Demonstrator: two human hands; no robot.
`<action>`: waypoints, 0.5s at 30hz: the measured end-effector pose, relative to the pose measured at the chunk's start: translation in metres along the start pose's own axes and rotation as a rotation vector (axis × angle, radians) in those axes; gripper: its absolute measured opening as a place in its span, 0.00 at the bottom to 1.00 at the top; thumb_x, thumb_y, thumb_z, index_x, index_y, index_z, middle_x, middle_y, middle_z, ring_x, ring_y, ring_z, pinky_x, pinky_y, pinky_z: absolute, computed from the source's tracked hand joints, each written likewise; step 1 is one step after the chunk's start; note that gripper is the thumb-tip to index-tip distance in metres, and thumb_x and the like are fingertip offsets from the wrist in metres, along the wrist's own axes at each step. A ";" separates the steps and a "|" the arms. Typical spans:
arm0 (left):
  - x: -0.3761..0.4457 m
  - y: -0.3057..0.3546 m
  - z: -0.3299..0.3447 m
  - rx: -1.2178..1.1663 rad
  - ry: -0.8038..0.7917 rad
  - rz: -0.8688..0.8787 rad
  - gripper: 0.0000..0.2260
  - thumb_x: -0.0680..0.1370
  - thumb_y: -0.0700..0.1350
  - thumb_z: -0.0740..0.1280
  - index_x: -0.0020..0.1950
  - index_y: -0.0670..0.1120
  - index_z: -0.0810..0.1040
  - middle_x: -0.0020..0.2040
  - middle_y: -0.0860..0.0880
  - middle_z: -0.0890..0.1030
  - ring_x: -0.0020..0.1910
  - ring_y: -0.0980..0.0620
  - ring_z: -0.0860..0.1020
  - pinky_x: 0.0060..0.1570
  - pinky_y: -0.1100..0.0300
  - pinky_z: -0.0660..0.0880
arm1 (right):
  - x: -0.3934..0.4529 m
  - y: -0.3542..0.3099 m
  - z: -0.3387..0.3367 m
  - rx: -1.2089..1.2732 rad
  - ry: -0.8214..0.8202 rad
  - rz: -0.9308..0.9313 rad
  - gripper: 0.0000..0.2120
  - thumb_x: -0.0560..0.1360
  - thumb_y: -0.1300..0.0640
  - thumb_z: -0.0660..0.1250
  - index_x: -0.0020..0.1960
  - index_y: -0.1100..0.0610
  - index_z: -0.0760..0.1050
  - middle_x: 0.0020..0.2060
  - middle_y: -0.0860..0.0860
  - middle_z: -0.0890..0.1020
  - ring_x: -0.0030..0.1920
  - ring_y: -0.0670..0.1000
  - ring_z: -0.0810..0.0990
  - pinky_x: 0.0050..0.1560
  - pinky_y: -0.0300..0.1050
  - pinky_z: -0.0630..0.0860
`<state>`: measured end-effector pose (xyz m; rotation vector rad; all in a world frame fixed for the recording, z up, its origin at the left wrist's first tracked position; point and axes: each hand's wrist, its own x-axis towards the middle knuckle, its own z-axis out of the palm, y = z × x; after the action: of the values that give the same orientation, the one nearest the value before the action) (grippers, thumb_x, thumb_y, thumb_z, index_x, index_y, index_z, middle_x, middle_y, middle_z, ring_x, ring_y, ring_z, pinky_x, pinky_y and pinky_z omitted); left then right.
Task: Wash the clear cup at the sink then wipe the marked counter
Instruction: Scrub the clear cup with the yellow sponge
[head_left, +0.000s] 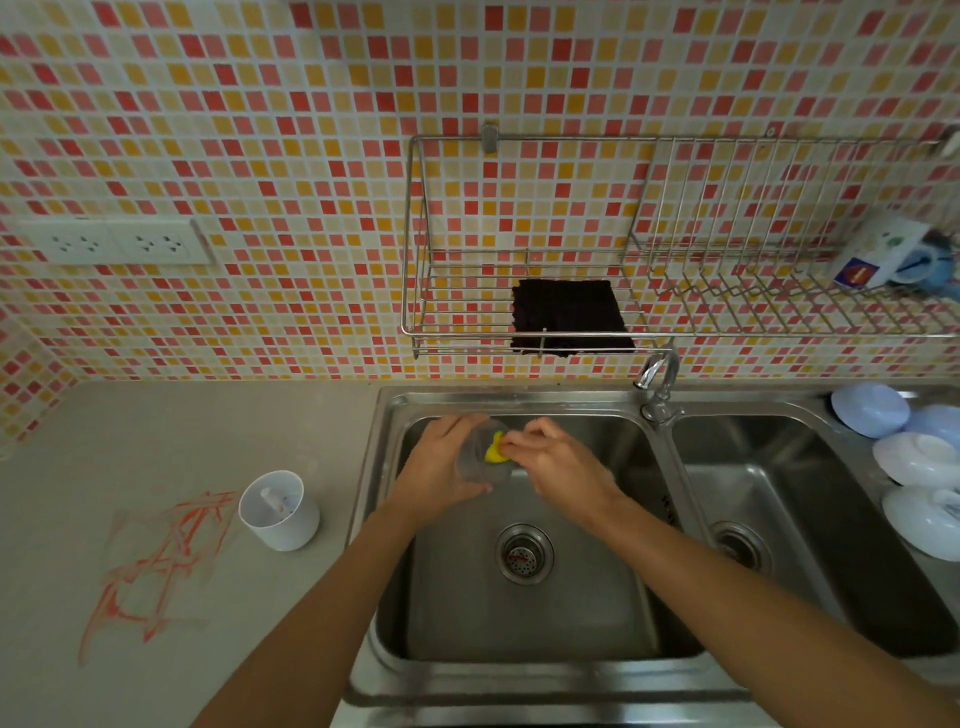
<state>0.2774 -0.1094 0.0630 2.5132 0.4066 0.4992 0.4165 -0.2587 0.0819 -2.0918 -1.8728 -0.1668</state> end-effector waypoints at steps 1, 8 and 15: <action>0.002 0.000 -0.002 0.012 0.021 0.010 0.37 0.64 0.50 0.79 0.70 0.49 0.69 0.66 0.51 0.73 0.65 0.52 0.69 0.65 0.60 0.65 | 0.000 -0.005 0.004 -0.013 0.031 0.005 0.24 0.62 0.71 0.72 0.55 0.55 0.81 0.51 0.46 0.82 0.47 0.53 0.76 0.47 0.41 0.77; -0.006 -0.003 -0.010 -0.008 0.092 -0.005 0.35 0.64 0.44 0.78 0.69 0.46 0.70 0.64 0.47 0.74 0.64 0.50 0.70 0.64 0.54 0.70 | 0.007 -0.023 0.010 0.282 0.142 0.241 0.11 0.74 0.67 0.68 0.52 0.57 0.83 0.49 0.48 0.85 0.44 0.56 0.77 0.48 0.44 0.76; -0.010 -0.013 -0.013 0.045 0.054 -0.040 0.35 0.63 0.47 0.79 0.68 0.47 0.71 0.64 0.48 0.75 0.64 0.48 0.71 0.63 0.46 0.71 | 0.006 -0.042 0.016 0.306 0.027 0.311 0.11 0.75 0.64 0.67 0.53 0.55 0.83 0.50 0.49 0.85 0.46 0.52 0.79 0.53 0.37 0.73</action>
<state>0.2603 -0.0972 0.0630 2.5340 0.4928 0.5488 0.3744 -0.2446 0.0757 -2.1133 -1.4268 0.1549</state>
